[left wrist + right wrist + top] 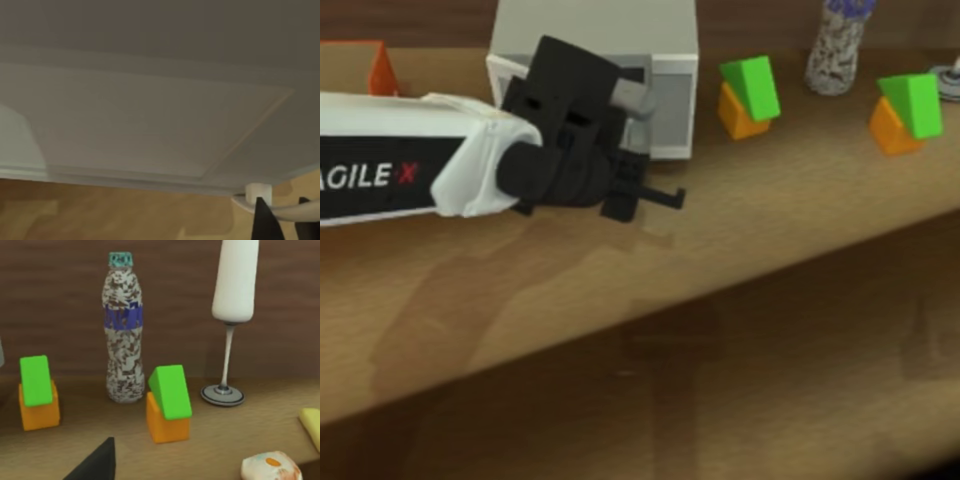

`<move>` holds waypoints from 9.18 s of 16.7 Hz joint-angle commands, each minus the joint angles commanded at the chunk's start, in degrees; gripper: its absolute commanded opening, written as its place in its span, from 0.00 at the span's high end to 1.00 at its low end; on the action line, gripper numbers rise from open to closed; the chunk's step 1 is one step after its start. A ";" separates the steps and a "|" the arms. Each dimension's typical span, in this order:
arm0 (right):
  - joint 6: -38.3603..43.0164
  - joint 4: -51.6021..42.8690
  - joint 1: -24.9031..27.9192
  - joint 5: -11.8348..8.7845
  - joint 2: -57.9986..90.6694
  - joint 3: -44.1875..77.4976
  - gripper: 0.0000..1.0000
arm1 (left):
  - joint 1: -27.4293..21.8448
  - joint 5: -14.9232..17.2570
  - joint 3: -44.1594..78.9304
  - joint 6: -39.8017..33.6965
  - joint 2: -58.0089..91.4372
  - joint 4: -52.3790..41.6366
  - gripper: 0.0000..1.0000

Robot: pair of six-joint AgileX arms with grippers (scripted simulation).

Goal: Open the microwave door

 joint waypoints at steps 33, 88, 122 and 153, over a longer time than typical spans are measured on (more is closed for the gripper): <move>0.00 0.00 0.00 0.00 0.00 0.00 0.00 | 1.35 2.62 -2.16 3.31 -1.79 0.79 1.00; 0.00 0.00 0.00 0.00 0.00 0.00 0.00 | 2.97 5.65 -4.49 7.22 -3.47 1.21 1.00; 0.00 0.00 0.00 0.00 0.00 0.00 0.00 | 4.16 8.14 -5.95 10.13 -4.64 1.28 1.00; 0.00 0.00 0.00 0.00 0.00 0.00 0.00 | 5.48 10.78 -7.26 13.24 -5.75 1.12 1.00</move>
